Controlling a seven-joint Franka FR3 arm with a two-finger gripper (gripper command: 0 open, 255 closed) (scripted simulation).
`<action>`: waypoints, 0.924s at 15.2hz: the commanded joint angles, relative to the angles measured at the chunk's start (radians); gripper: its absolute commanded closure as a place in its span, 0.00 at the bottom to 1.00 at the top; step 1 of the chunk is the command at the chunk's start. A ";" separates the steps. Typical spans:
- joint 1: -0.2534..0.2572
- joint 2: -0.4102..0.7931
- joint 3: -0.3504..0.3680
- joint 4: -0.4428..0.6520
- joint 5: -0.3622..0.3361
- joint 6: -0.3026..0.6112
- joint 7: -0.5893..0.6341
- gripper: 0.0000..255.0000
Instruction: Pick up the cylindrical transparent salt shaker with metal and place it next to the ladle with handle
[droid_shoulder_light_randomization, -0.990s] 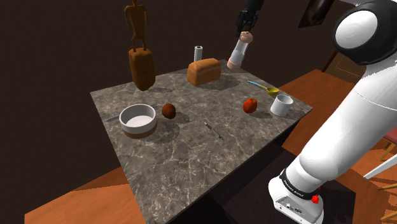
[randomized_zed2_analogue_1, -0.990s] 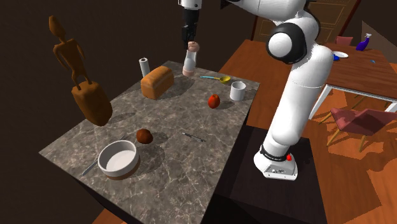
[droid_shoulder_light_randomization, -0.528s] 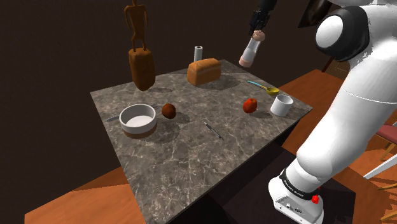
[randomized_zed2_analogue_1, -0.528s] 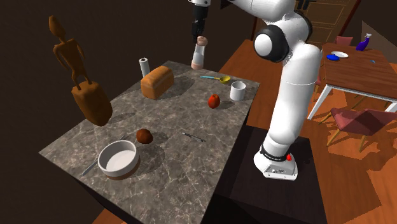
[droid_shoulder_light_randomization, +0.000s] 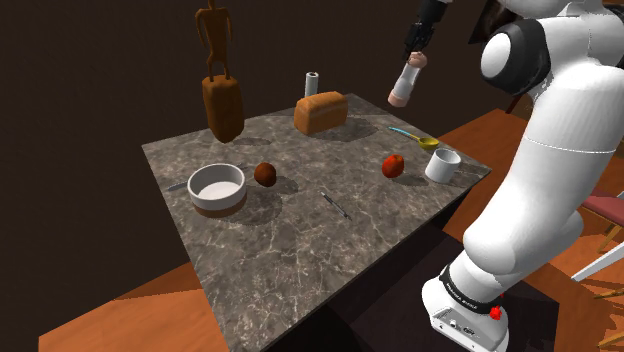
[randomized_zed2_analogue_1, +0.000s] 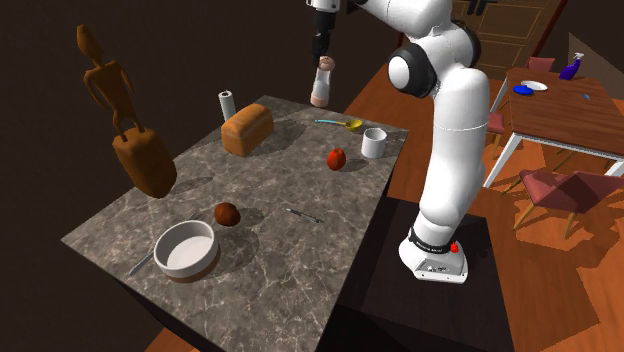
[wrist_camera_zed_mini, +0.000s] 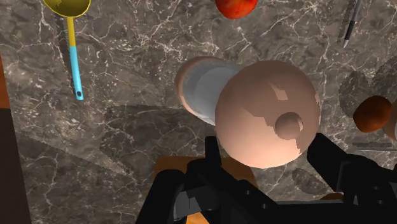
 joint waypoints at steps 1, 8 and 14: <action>0.006 -0.015 0.000 -0.047 -0.007 0.033 -0.005 1.00; 0.027 -0.055 0.003 -0.197 -0.024 0.145 -0.015 1.00; 0.037 -0.074 0.005 -0.302 -0.031 0.233 -0.024 1.00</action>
